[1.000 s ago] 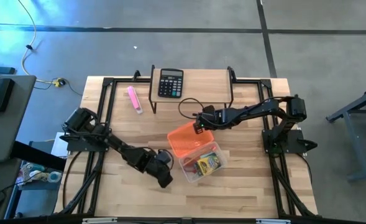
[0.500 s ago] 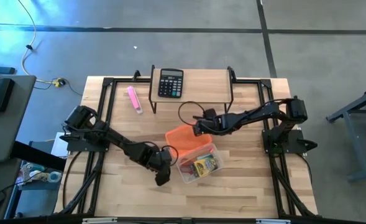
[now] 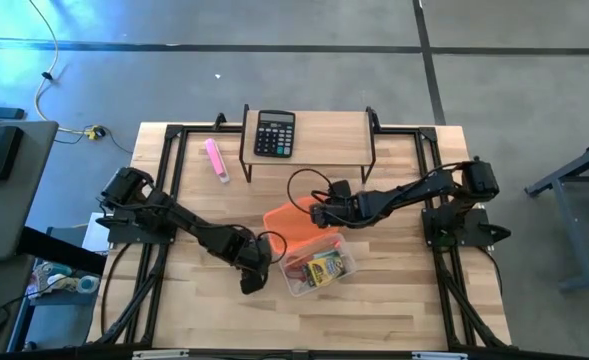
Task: Pack school essentials
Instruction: Close the orange supply box
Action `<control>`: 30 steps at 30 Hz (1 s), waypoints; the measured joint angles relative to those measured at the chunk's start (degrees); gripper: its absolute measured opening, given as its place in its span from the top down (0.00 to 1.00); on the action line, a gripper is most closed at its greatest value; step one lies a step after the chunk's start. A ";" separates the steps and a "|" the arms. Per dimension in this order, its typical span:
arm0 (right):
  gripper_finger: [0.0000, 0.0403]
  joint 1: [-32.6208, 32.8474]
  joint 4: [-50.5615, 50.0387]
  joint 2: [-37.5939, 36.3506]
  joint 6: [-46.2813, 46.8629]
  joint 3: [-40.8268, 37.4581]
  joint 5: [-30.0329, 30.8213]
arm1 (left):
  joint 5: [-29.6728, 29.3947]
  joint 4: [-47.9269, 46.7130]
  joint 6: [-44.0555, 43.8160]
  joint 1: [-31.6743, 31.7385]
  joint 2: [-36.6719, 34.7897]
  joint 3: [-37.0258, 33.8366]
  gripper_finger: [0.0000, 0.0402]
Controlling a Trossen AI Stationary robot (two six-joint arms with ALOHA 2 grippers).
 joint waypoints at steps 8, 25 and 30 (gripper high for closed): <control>1.00 3.18 0.58 0.00 2.78 0.00 5.28 | -0.11 -8.99 5.86 2.45 -2.22 0.02 0.58; 1.00 5.31 -0.50 0.00 7.16 0.00 8.76 | -2.53 -21.39 15.10 11.49 -12.94 0.16 0.76; 1.00 6.19 0.16 0.00 6.55 0.00 11.01 | -2.56 -23.55 17.03 16.77 -17.69 0.18 0.83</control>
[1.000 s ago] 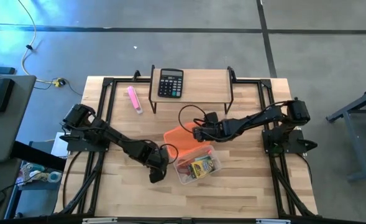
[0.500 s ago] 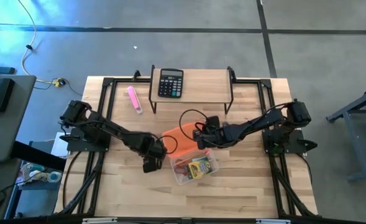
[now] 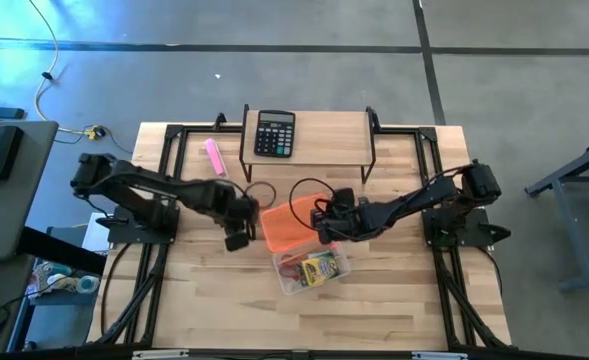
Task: Pack school essentials
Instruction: Close the orange supply box
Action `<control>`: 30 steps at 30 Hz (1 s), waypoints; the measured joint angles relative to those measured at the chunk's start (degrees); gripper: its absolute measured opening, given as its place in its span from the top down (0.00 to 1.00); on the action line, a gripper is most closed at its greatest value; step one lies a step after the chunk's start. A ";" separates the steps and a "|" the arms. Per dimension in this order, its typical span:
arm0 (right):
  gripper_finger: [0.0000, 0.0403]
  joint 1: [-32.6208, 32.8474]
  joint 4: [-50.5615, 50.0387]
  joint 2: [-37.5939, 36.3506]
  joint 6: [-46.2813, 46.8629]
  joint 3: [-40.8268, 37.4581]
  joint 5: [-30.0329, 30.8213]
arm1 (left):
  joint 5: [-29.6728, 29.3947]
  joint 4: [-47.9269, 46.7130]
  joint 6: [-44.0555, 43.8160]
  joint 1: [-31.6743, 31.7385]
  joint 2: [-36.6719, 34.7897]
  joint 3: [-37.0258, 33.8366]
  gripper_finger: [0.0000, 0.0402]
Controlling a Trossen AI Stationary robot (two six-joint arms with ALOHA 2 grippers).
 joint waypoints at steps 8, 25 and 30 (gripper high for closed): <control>1.00 1.43 0.99 0.00 -3.75 0.00 6.43 | 6.30 2.14 3.30 8.93 -3.10 0.06 0.97; 1.00 3.50 3.37 0.00 -10.50 0.00 15.25 | 11.21 11.29 2.75 17.77 -2.86 0.04 1.00; 1.00 3.50 6.04 0.00 -14.09 0.00 16.94 | 12.77 15.03 1.25 18.64 -2.41 0.06 1.00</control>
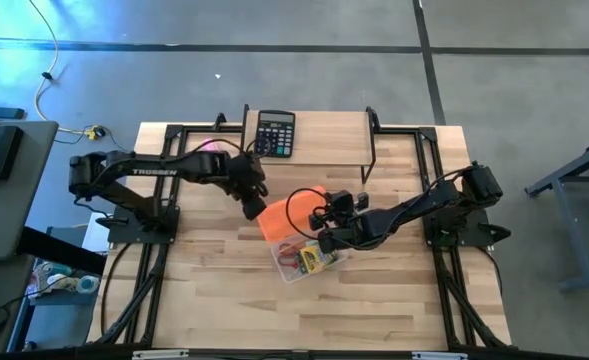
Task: Pack school essentials
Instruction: Close the orange supply box
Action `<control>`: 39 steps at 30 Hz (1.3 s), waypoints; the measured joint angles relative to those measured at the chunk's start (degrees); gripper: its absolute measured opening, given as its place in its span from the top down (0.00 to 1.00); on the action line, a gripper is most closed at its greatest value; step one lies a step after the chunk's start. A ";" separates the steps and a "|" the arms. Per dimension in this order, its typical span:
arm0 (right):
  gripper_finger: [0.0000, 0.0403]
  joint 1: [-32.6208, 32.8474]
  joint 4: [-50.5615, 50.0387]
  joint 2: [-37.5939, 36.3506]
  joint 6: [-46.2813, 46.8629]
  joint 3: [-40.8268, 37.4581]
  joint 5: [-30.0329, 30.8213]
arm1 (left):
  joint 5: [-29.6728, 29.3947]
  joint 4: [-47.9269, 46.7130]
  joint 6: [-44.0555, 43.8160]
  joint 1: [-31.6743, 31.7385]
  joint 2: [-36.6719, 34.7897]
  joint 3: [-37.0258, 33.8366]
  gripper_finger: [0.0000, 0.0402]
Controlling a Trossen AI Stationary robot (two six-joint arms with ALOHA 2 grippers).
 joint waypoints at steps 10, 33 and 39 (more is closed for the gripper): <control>1.00 -0.09 0.68 0.00 -0.37 0.00 -0.48 | 6.15 5.37 -1.46 -0.13 4.57 0.09 1.00; 0.95 -0.17 2.10 0.00 0.13 0.00 -8.13 | 8.98 7.99 -2.08 -0.20 5.94 0.02 1.00; 0.78 -0.17 2.58 0.00 0.14 0.00 -7.52 | 10.05 7.98 -2.08 -0.65 5.94 0.02 1.00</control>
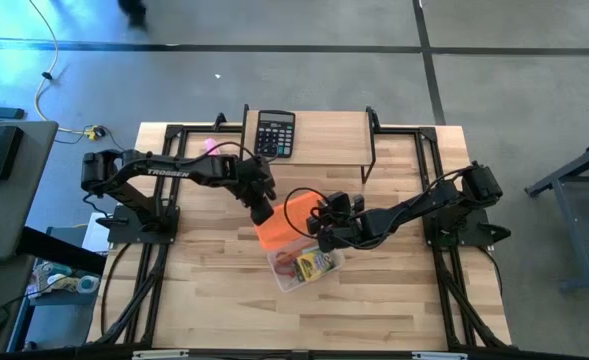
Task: Pack school essentials
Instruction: Close the orange supply box
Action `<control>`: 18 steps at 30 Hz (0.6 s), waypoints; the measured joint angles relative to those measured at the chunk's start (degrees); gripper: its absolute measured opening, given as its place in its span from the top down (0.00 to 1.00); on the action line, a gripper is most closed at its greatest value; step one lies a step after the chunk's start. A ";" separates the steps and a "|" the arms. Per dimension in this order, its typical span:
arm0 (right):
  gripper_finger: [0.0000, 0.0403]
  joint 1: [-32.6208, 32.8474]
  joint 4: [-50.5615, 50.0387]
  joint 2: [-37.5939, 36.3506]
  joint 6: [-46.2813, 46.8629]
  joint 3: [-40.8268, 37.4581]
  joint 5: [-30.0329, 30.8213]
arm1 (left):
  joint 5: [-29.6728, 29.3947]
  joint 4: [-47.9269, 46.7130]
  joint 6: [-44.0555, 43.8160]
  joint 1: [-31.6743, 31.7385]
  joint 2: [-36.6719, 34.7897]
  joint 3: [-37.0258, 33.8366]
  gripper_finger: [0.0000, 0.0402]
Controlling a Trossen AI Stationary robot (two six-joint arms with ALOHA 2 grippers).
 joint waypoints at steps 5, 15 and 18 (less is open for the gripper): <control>0.67 0.02 -0.01 0.00 0.00 0.00 -0.12 | 0.17 -0.01 0.00 0.00 0.00 0.00 1.00; 0.58 0.17 -0.50 -5.28 -0.33 0.00 -1.99 | 0.10 -0.08 0.00 0.00 0.00 0.00 1.00; 0.58 0.13 -0.41 -7.73 -0.32 0.00 -9.32 | -0.01 -0.11 0.00 0.00 0.00 0.00 1.00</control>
